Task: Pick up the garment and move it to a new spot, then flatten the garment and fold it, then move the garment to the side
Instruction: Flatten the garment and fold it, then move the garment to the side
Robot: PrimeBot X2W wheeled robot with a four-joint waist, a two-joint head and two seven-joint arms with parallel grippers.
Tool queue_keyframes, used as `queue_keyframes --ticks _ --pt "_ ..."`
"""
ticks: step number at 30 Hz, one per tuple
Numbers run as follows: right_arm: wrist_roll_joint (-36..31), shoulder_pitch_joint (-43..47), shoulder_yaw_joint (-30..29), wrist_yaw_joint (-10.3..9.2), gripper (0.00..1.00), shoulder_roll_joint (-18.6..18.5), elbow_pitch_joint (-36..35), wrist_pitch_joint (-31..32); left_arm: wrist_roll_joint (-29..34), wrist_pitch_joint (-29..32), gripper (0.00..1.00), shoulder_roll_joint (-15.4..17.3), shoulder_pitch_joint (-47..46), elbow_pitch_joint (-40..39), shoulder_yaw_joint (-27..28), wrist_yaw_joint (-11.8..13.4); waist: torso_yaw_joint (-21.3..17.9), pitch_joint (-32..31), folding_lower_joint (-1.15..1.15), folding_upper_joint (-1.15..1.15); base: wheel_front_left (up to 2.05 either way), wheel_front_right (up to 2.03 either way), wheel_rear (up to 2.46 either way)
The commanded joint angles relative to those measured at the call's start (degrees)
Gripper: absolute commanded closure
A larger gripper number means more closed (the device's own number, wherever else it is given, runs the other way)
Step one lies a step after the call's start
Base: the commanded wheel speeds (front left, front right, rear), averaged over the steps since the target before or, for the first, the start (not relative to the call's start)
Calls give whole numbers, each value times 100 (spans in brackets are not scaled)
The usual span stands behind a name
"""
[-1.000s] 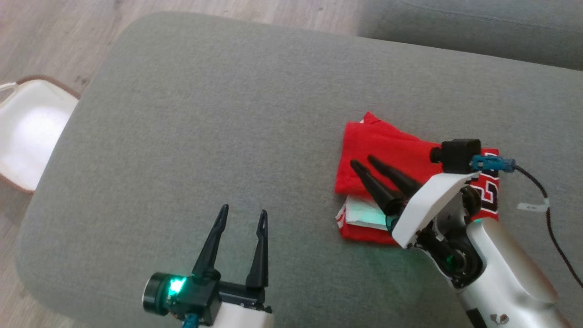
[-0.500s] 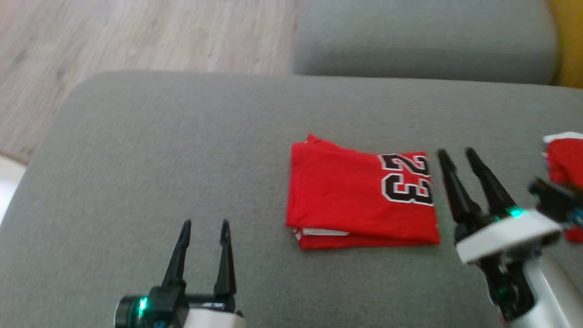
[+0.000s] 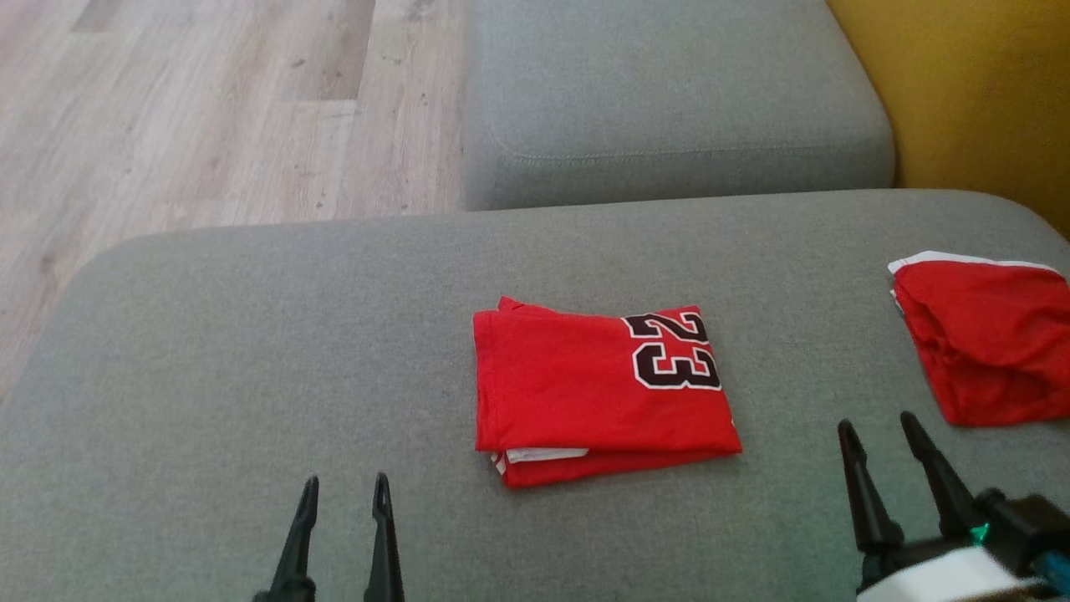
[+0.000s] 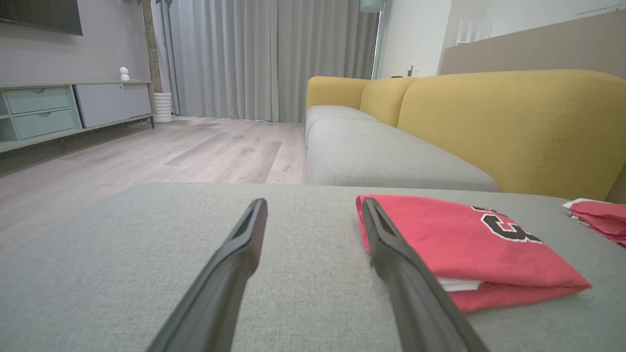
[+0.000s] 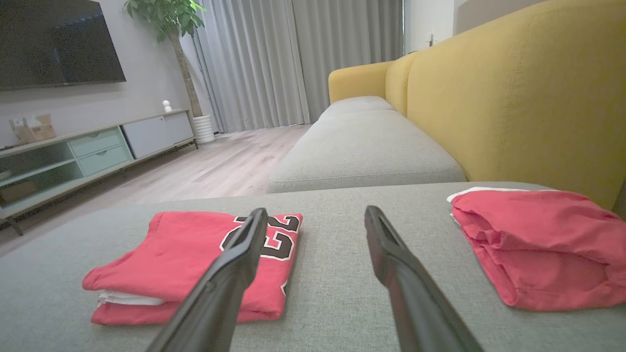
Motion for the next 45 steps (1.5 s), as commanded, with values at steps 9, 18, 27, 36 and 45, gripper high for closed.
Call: queue_keyframes --ticks 9,18,27,36,45 --pt "-599 379 -172 21 0 274 -452 -77 156 -55 0 -26 128 -163 333 -93 14 -148 2 0 0 0 0" --pt "-650 401 -253 21 0 359 -431 -78 217 -55 0 -52 154 -177 412 -147 31 -185 2 0 0 0 0" --pt "-661 451 -271 21 0 402 -426 -78 267 -55 0 -70 167 -192 461 -192 42 -162 2 0 0 0 0" --pt "-679 462 -312 21 0 349 -415 -78 249 -55 0 -81 134 -172 459 -204 103 -130 2 0 0 0 0" --pt "-673 320 -395 21 0 324 -321 -79 238 -55 0 -88 1 -236 337 -177 255 125 2 0 0 0 0"
